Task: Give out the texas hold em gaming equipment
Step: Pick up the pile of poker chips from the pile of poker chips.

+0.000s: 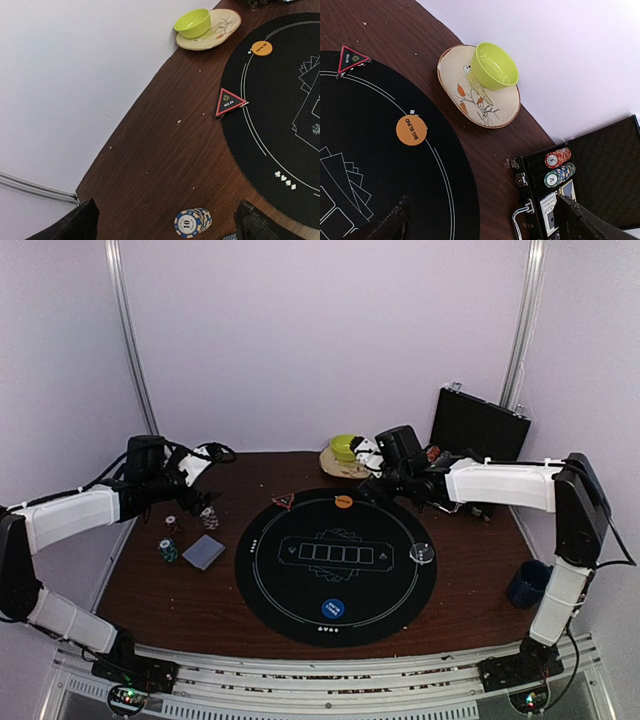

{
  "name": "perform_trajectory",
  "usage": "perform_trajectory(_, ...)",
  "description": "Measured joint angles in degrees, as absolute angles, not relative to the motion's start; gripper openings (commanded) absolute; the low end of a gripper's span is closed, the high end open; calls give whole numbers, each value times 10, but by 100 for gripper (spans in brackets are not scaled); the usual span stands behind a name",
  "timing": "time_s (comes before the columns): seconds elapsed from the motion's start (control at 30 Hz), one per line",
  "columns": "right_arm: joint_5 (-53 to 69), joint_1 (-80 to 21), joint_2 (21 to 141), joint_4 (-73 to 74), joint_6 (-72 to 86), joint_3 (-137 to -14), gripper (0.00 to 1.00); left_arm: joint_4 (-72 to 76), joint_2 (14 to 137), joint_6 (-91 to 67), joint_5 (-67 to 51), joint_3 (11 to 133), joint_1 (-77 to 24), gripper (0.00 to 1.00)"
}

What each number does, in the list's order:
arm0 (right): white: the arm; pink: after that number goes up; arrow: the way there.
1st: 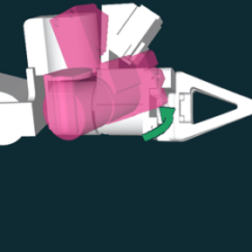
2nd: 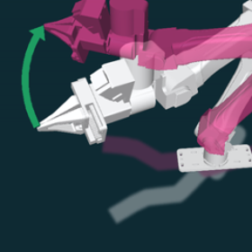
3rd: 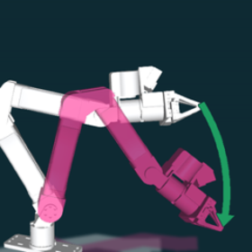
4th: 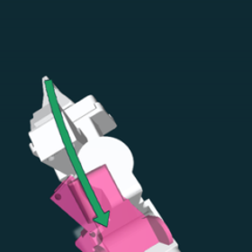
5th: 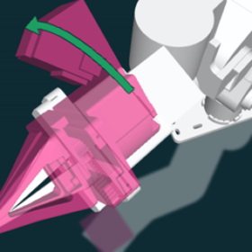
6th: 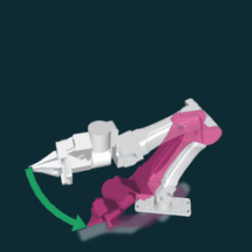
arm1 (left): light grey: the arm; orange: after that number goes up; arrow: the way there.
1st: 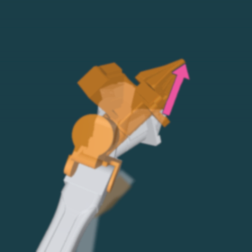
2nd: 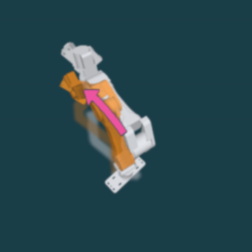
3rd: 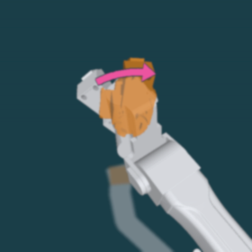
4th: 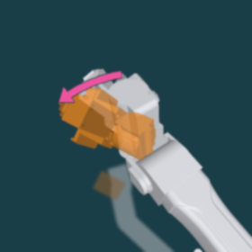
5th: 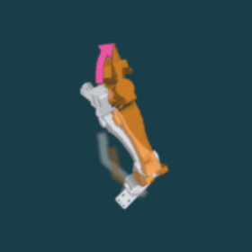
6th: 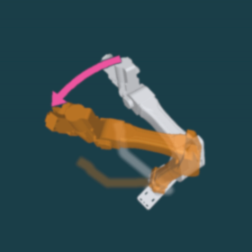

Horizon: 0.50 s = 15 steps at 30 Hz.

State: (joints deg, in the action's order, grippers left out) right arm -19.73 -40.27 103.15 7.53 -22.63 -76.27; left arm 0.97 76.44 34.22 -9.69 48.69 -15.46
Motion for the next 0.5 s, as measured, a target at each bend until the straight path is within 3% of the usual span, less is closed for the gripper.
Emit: perform_trajectory(0.5, -260, -417, 1031, 23, -243, -716, 100, -241, 850, 284, -73, 555, -155, 98)
